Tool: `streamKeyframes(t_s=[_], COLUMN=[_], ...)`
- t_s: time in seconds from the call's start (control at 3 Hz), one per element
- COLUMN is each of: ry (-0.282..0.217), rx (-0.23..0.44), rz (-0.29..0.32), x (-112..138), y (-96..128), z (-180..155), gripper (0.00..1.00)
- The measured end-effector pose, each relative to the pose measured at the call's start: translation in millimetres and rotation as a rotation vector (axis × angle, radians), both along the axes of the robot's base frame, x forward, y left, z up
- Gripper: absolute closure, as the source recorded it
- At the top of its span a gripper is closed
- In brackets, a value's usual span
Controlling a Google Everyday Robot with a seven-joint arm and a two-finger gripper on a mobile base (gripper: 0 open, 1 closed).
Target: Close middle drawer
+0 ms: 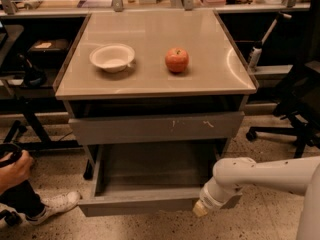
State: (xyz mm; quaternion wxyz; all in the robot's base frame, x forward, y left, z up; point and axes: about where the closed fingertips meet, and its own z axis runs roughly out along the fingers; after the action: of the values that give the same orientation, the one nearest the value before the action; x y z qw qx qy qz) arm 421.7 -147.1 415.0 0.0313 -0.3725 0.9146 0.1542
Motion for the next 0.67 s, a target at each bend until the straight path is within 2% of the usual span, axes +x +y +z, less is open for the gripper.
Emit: streamKeyframes(t_s=[0.33,0.67], ry=[-0.038,-0.038], rx=[0.002,0.002], rz=[-0.079,-0.079], x=[24.7,24.5], y=[-2.9,-2.9], z=[-3.4,-3.4], gripper=[1.0,1.0])
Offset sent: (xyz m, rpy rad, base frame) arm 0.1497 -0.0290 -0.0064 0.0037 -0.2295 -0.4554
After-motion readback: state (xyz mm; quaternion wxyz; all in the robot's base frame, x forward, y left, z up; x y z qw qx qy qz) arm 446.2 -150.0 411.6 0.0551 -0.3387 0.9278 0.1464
